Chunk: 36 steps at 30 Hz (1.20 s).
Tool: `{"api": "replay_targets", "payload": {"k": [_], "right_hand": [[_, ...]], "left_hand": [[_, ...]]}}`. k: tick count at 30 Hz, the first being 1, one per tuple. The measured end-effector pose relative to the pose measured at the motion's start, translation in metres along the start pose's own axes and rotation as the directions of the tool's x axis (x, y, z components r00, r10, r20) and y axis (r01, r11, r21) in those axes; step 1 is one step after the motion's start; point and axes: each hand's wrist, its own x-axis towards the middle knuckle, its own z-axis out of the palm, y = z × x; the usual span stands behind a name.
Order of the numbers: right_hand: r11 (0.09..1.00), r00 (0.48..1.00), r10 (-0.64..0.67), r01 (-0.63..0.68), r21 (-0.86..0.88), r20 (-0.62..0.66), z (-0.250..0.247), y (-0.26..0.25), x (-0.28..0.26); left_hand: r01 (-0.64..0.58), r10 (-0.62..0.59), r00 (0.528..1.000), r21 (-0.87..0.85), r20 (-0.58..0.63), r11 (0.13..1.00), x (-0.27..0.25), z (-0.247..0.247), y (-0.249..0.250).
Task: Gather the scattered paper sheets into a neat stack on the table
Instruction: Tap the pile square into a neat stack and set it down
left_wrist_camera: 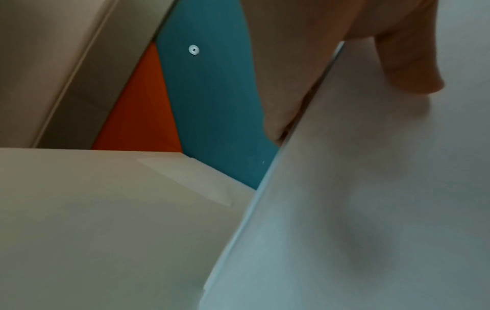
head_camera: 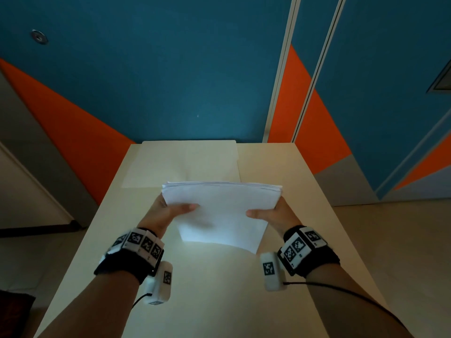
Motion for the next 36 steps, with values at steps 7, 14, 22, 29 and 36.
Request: {"api": "replay_targets", "payload": {"k": [7, 14, 22, 29, 36], "right_hand": [[1.000, 0.993, -0.004, 0.006, 0.012, -0.119, 0.001, 0.007, 0.000], [0.969, 0.986, 0.162, -0.166, -0.182, -0.038, 0.001, 0.042, -0.004], [0.967, 0.976, 0.199, -0.210, -0.142, -0.082, 0.000, 0.059, -0.002], [0.949, 0.979, 0.205, -0.203, -0.243, -0.016, -0.001, 0.065, -0.008], [0.971, 0.979, 0.194, -0.183, 0.157, -0.060, -0.010, 0.062, -0.009]], "left_hand": [[0.008, -0.007, 0.998, 0.020, -0.070, 1.000, 0.001, 0.013, 0.001], [0.145, -0.144, 0.989, 0.020, -0.031, 0.989, 0.000, 0.012, -0.020], [0.164, -0.165, 0.984, -0.017, -0.063, 0.986, 0.001, 0.010, -0.028], [0.174, -0.154, 0.948, 0.050, -0.278, 0.983, 0.007, 0.012, -0.041], [0.141, -0.245, 0.916, -0.315, -0.318, 0.938, 0.006, 0.000, -0.036]]}}
